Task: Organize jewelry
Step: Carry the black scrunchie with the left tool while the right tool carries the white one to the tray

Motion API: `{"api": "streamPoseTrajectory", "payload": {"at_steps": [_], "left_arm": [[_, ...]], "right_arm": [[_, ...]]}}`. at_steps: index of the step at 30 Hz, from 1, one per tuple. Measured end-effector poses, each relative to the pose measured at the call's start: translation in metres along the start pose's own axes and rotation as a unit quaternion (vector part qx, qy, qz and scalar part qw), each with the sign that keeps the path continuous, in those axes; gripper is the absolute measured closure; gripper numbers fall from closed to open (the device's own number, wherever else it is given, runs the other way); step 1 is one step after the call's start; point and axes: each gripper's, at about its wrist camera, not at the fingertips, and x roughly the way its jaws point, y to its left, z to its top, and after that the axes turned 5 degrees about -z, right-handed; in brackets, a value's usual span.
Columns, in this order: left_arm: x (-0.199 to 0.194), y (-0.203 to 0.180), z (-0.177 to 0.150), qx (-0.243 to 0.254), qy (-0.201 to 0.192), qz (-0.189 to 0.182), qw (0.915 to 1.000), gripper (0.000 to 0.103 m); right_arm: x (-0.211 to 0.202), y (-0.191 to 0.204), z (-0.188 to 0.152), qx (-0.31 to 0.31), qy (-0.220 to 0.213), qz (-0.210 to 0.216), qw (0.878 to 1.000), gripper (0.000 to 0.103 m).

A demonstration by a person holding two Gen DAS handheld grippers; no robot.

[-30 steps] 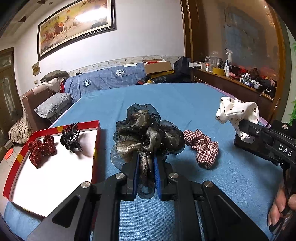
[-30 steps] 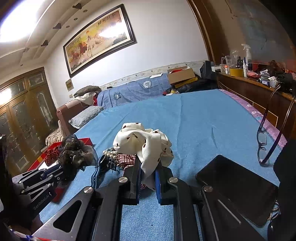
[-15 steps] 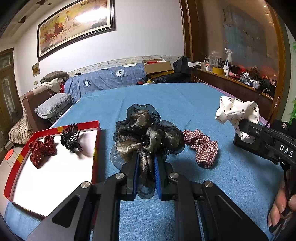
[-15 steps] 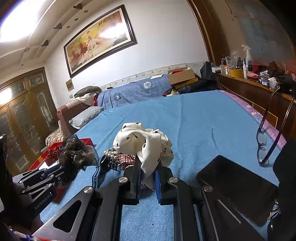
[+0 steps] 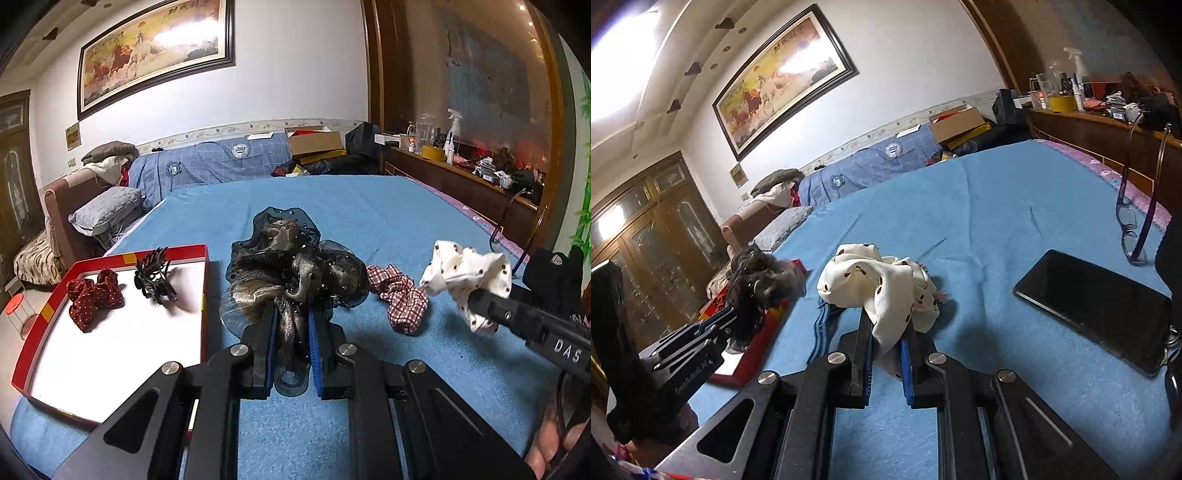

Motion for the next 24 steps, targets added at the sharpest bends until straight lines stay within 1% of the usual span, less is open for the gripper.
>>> {"api": "streamPoseTrajectory", "payload": {"at_steps": [14,24], "left_arm": [[-0.017,0.022,-0.002,-0.025,-0.010,0.004,0.9996,0.088],[-0.025,0.045,-0.005,-0.051,-0.014,0.016,0.9985,0.088]], "right_arm": [[0.002,0.024,0.001,-0.036,0.010,0.009,0.999,0.089],[0.009,0.041,0.004,-0.056,0.019,0.015,0.998,0.089]]}}
